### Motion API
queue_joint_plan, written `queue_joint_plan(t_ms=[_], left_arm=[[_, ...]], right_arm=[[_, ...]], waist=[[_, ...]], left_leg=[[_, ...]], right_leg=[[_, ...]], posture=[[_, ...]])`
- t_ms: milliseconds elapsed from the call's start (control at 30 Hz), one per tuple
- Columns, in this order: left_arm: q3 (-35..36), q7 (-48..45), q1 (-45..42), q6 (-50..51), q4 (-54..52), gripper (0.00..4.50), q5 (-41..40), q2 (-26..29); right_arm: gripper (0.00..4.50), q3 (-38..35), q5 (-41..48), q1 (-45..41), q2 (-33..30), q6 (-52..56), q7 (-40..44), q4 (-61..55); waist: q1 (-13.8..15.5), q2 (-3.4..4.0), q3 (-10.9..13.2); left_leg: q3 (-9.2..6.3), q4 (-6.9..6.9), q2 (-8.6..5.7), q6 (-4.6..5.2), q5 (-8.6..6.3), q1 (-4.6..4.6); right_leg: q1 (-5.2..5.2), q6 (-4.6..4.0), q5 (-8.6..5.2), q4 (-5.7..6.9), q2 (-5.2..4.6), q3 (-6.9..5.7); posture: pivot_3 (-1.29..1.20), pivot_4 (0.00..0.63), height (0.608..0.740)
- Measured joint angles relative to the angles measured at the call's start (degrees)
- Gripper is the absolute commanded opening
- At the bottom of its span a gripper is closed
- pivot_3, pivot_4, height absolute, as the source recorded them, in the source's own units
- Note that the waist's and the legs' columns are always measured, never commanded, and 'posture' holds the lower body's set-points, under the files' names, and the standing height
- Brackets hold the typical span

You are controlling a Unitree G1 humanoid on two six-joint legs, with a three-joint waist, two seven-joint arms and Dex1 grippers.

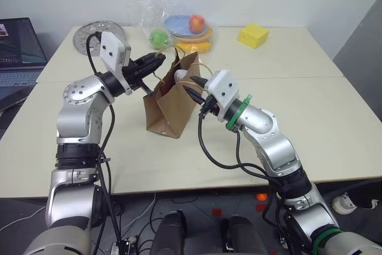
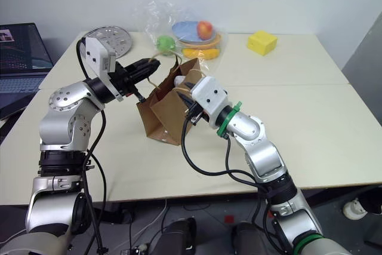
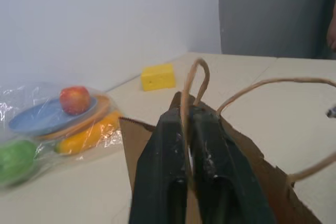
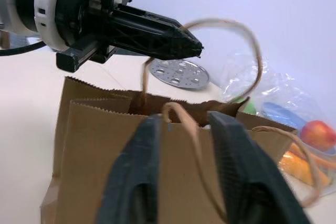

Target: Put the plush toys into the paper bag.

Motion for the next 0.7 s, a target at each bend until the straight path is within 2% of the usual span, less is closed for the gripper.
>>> queue_joint_plan(t_ms=[100, 200, 333, 367, 533, 600, 700], left_arm=[[0.3, 0.0, 4.3, 3.9, -7.6, 2.17, -2.6, 2.7], [4.3, 2.7, 8.6, 8.0, -13.8, 3.12, -4.7, 5.1], [9.2, 4.2, 16.4, 15.7, -22.5, 4.33, -9.4, 8.7], [10.0, 5.0, 18.4, 16.8, -24.0, 4.46, -10.1, 8.7], [13.0, 9.4, 26.6, 19.3, -31.7, 4.46, -11.8, 7.9], [12.9, 13.3, 29.8, 19.4, -35.6, 4.46, -11.8, 4.0], [11.0, 16.9, 33.5, 19.5, -37.9, 4.46, -11.4, 0.8]], right_arm=[[3.44, -2.1, 3.0, 0.2, -2.0, 0.2, 2.8, -1.1], [4.49, -4.4, 6.5, 0.4, -5.5, 1.3, 6.6, -4.5], [4.50, -6.3, 13.0, -0.3, -8.4, 6.0, 11.0, -8.5], [4.50, -7.2, 14.9, -0.8, -9.1, 7.7, 11.7, -9.3], [4.50, -12.8, 25.1, -2.3, -12.3, 17.0, 12.7, -13.7], [4.50, -16.0, 31.0, -2.0, -14.0, 24.2, 12.0, -15.2], [4.50, -17.9, 34.7, 0.3, -17.8, 29.3, 11.9, -16.1]], waist=[[-0.1, 0.00, 0.0], [-0.2, 0.00, 0.0], [-0.3, 0.00, 0.0], [-0.3, 0.00, 0.0], [-0.1, 0.01, 0.0], [0.1, 0.00, 0.0], [0.2, -0.07, -0.1]], left_leg=[[0.00, -0.01, -0.02, -0.01, -0.01, 0.00], [-0.03, -0.02, 0.01, -0.03, -0.02, 0.02], [-0.01, -0.07, 0.02, -0.09, -0.06, 0.08], [-0.01, -0.06, 0.01, -0.17, -0.11, 0.08], [0.09, -0.09, 0.16, -0.41, -0.26, 0.07], [0.22, -0.21, 0.17, -0.41, -0.27, 0.07], [0.38, -0.39, 0.15, -0.40, -0.28, 0.05]], right_leg=[[0.00, -0.04, -0.02, 0.00, -0.06, -0.01], [-0.01, -0.32, -0.19, 0.02, -0.09, -0.04], [0.00, -0.38, -0.22, 0.03, -0.11, -0.02], [0.00, -0.38, -0.23, 0.03, -0.15, -0.02], [-0.10, -0.47, -0.27, -0.14, -0.33, -0.06], [-0.03, -0.46, -0.25, -0.38, -0.49, -0.09], [0.00, -0.50, -0.16, -0.71, -0.59, -0.09]], posture=[[0.00, 0.150, 0.740], [0.00, 0.150, 0.740], [0.00, 0.150, 0.740], [0.00, 0.150, 0.740], [0.00, 0.150, 0.740], [0.00, 0.150, 0.740], [0.00, 0.150, 0.740]])
